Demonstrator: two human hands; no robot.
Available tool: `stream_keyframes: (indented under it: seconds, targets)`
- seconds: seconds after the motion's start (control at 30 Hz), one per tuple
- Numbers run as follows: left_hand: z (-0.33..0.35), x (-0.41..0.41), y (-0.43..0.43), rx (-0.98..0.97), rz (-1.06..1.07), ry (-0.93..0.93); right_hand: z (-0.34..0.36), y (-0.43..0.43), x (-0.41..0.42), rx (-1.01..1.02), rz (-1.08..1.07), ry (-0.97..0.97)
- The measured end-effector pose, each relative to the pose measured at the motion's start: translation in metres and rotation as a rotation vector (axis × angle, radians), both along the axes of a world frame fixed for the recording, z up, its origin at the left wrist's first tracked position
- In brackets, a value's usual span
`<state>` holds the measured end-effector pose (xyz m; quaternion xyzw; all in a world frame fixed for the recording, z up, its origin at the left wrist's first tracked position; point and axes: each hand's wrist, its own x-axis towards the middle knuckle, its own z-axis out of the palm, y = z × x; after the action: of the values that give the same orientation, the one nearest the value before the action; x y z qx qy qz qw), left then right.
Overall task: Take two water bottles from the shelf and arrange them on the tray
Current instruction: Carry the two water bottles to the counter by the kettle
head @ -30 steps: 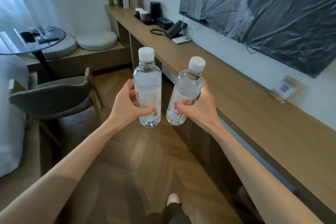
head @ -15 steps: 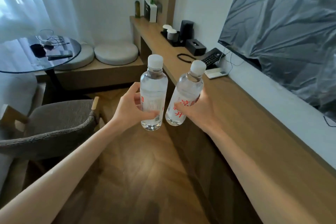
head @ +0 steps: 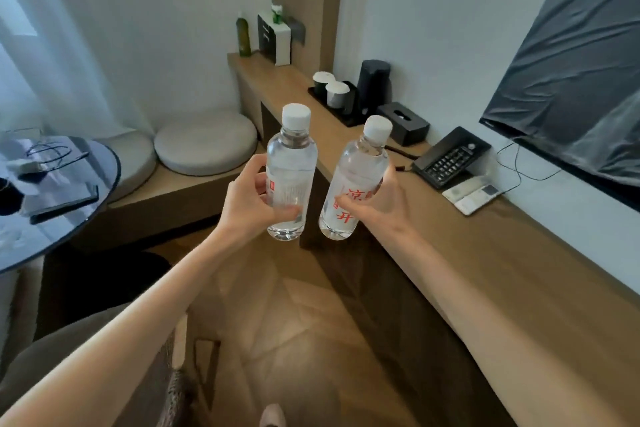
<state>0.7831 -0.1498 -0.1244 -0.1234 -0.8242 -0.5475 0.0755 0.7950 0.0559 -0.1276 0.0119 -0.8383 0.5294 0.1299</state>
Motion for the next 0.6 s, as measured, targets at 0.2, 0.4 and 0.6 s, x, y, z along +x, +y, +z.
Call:
stream_keyframes:
  seconds: [0.2,0.4,0.6]
  targets:
    - [0.002,-0.154,-0.026,-0.009,-0.045,-0.012,0.01,-0.023,-0.142,-0.049,-0.066,-0.017]
    - [-0.027,-0.305,-0.035,-0.022,-0.056,-0.003,-0.017,-0.03,-0.287,-0.011,-0.094,-0.001]
    - [-0.047,-0.473,-0.035,-0.067,-0.035,-0.022,-0.037,-0.033,-0.457,0.066,-0.058,-0.031]
